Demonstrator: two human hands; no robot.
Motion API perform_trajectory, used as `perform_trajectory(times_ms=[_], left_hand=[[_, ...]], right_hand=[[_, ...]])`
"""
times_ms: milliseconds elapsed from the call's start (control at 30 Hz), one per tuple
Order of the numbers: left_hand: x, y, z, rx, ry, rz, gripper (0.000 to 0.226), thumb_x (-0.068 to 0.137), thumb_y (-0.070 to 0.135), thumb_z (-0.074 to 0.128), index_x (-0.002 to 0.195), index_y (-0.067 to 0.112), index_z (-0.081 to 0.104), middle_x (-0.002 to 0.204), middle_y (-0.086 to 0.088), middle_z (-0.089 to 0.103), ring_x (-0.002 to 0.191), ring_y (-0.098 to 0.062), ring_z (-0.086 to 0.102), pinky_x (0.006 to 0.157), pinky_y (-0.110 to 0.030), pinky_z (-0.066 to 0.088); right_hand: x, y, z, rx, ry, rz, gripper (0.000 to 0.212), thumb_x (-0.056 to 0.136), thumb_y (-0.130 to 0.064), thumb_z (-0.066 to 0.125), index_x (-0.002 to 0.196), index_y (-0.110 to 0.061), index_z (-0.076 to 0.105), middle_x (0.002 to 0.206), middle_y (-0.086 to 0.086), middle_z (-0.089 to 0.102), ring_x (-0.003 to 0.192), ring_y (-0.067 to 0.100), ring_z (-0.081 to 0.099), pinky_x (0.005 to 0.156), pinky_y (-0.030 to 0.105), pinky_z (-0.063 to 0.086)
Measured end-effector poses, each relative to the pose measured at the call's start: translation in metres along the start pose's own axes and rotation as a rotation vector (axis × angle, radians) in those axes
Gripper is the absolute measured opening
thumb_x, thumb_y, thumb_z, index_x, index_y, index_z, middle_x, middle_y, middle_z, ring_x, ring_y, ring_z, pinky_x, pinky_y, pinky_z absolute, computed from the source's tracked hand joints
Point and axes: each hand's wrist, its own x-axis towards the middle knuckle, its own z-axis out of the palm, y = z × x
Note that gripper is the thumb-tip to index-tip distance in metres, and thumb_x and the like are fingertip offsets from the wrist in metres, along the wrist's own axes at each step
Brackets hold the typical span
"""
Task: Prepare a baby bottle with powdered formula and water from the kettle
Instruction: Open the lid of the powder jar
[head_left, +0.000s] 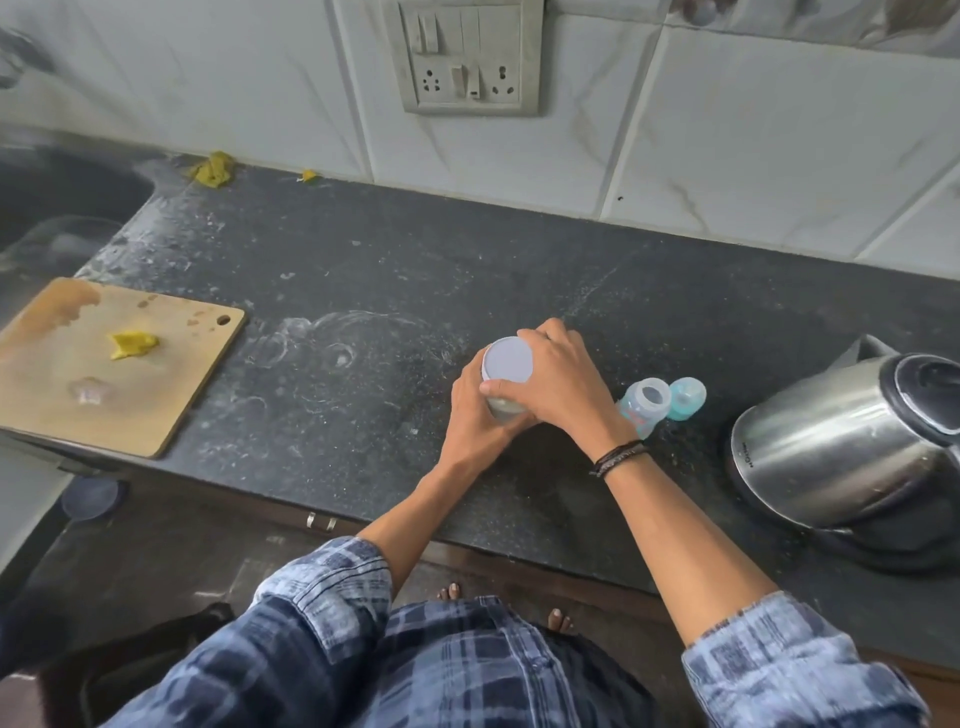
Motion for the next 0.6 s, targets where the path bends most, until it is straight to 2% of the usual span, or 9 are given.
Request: perform_trajectory(times_ms=[100,300,433,600], left_hand=[[0.001,-0.007,-0.004,0.026,-0.024,0.005,0.089,0.068,0.052,0.090,0.143,0.039,0.043,0.141,0.015,0.051,0.132,-0.014,0.048,0.107,-0.044,0.046],[0.000,-0.014,-0.011,0.212,-0.028,-0.001,0.090,0.067,0.062,0.084,0.143,0.055,0.035,0.137,0.030,0.044,0.125,0.002,0.042,0.095,-0.013,0.032],[0.001,-0.009,-0.010,0.273,-0.004,0.012,0.090,0.066,0.061,0.082,0.142,0.055,0.034,0.131,0.036,0.041,0.119,0.011,0.038,0.094,-0.009,0.028],[0.000,-0.009,-0.010,0.299,0.015,0.009,0.092,0.065,0.063,0.084,0.143,0.053,0.036,0.132,0.049,0.037,0.124,0.020,0.035,0.096,-0.008,0.027]], right_hand=[[0.003,0.000,0.001,-0.015,0.011,-0.008,0.082,0.080,-0.061,0.080,0.141,-0.010,0.058,0.131,0.009,0.051,0.122,0.031,0.049,0.101,0.038,0.043],[0.004,0.000,0.002,-0.030,0.021,-0.043,0.076,0.078,-0.057,0.081,0.133,-0.007,0.063,0.121,0.009,0.052,0.113,0.031,0.052,0.094,0.036,0.044],[0.006,0.004,0.000,-0.023,0.018,-0.075,0.076,0.077,-0.058,0.082,0.130,-0.007,0.064,0.117,0.009,0.052,0.110,0.029,0.051,0.092,0.037,0.046],[0.008,0.010,-0.001,0.028,0.020,-0.107,0.074,0.074,-0.055,0.086,0.128,-0.007,0.066,0.109,0.004,0.045,0.107,0.028,0.049,0.089,0.031,0.039]])
